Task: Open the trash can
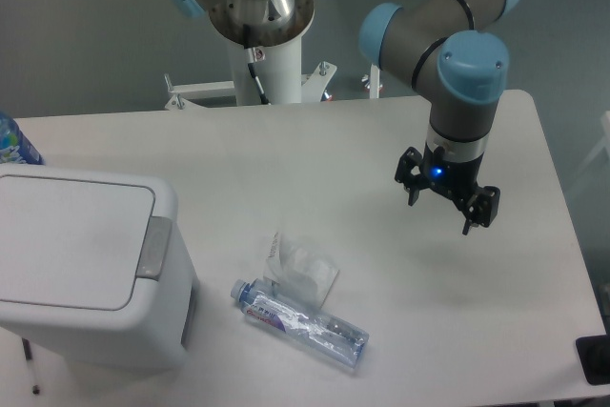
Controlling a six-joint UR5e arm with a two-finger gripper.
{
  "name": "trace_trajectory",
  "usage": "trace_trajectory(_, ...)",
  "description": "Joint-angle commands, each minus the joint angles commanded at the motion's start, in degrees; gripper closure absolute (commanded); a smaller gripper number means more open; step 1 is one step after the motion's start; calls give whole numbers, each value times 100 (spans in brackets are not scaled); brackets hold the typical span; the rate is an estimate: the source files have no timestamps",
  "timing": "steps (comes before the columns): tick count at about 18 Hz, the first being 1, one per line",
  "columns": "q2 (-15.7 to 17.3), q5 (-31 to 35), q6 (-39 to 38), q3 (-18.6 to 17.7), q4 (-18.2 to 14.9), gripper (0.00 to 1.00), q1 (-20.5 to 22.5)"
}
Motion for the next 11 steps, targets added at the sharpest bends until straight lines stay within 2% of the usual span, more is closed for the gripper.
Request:
trace_trajectory(4, 9, -113, -693, 0, 9, 0, -18)
trace_trajectory(11, 18, -1000, -2520, 272, 9, 0, -61)
